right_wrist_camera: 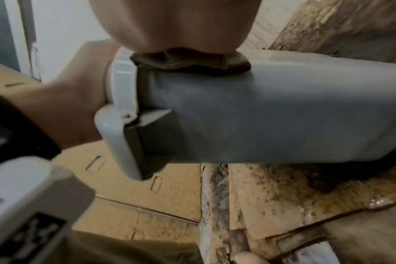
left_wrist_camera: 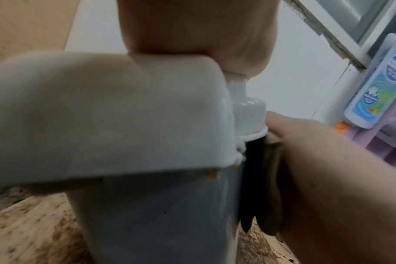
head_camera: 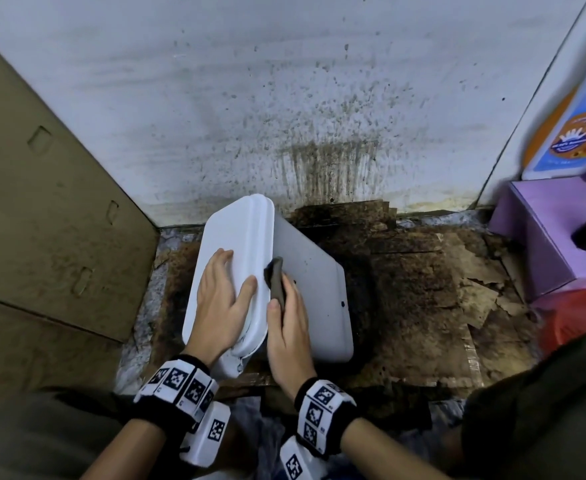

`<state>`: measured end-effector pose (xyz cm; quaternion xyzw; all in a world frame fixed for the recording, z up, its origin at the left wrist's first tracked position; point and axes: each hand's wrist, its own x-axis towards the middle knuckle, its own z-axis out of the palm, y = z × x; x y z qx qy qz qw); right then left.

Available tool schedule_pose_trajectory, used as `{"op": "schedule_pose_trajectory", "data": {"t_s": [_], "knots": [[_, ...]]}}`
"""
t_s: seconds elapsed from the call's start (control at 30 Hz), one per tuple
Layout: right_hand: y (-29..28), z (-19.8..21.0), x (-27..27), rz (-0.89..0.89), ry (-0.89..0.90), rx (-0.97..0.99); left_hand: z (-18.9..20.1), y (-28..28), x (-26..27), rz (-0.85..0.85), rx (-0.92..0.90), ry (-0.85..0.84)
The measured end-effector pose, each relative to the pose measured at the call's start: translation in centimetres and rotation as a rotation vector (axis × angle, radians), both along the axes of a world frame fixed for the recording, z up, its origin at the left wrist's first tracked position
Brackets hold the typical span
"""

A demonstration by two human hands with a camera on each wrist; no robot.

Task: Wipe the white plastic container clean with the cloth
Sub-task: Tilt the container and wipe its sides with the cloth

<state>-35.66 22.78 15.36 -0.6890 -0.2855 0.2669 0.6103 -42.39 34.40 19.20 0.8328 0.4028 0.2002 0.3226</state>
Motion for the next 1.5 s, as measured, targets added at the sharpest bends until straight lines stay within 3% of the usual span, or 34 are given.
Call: {"op": "schedule_pose_trajectory", "data": {"t_s": [0.23,0.4,0.53,0.7,0.9,1.1,1.23,1.37,1.5], "knots": [[0.3,-1.2,-0.3,0.026,-0.117,0.001,0.1,0.2,-0.2,0.009,-0.010,-0.021],[-0.3,-4.3,1.4,0.073,-0.170,-0.046,-0.2,1.0,-1.0,0.018,-0.048,-0.041],[-1.5,-9.0,3.7,0.033,-0.109,-0.142,-0.5,1.5,-1.5,0.020,-0.085,-0.062],[-2.3,-14.0,7.3,-0.069,0.093,-0.416,-0.7,2.0,-2.0,0.018,-0.091,-0.084],[-1.7,-12.0,6.4,-0.025,0.066,-0.399,-0.7,2.0,-1.8,0.010,-0.085,-0.066],[0.5,-7.1,3.0,-0.013,0.078,-0.173,-0.4,1.7,-1.5,0.013,-0.076,-0.033],[0.8,-3.3,1.0,0.123,-0.072,-0.058,-0.1,1.3,-1.4,0.016,-0.086,-0.022],[-0.3,-3.7,2.1,0.220,-0.153,-0.068,0.0,1.0,-1.1,0.008,-0.079,-0.015],[-1.6,-7.3,4.3,0.210,-0.135,-0.127,0.1,0.9,-1.1,0.002,-0.078,-0.033]]}}
